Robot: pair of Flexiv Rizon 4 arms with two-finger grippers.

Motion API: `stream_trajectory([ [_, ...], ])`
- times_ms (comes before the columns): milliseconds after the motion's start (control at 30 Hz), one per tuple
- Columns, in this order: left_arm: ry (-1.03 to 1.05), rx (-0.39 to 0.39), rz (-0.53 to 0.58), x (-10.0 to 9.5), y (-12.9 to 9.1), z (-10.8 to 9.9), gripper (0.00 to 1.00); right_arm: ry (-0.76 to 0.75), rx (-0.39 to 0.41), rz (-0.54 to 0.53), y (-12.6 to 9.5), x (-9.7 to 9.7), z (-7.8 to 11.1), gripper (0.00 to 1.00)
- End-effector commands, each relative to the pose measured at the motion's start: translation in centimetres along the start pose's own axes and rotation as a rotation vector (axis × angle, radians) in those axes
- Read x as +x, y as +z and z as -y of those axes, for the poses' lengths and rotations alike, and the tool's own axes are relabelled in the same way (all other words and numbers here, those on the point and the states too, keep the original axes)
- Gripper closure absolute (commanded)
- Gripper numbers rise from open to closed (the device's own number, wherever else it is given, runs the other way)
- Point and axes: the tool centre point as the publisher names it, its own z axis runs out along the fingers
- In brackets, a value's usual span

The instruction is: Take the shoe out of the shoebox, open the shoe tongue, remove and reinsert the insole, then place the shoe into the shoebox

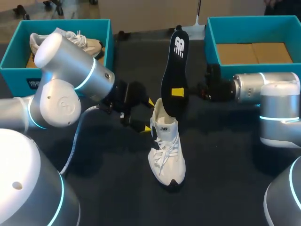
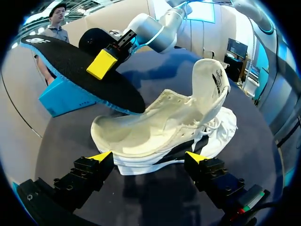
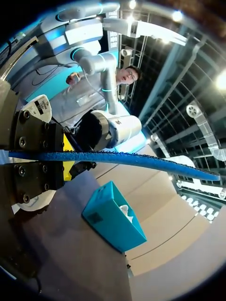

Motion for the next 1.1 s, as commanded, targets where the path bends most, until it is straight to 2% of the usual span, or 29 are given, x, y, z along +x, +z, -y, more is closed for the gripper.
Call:
stream_trajectory([
  [33, -0.001, -0.008, 0.006, 0.1, 0.1, 0.1, 0.00, 0.000, 0.001, 0.005, 0.1, 0.2, 0.0, 1.00],
  [567, -0.001, -0.008, 0.006, 0.1, 0.1, 0.1, 0.00, -0.008, 0.011, 0.006, 0.4, 0.3, -0.1, 1.00],
  [1100, -0.001, -0.008, 0.006, 0.1, 0.1, 0.1, 0.00, -0.002, -0.007, 0.009, 0.7, 0.6, 1.2, 1.00],
])
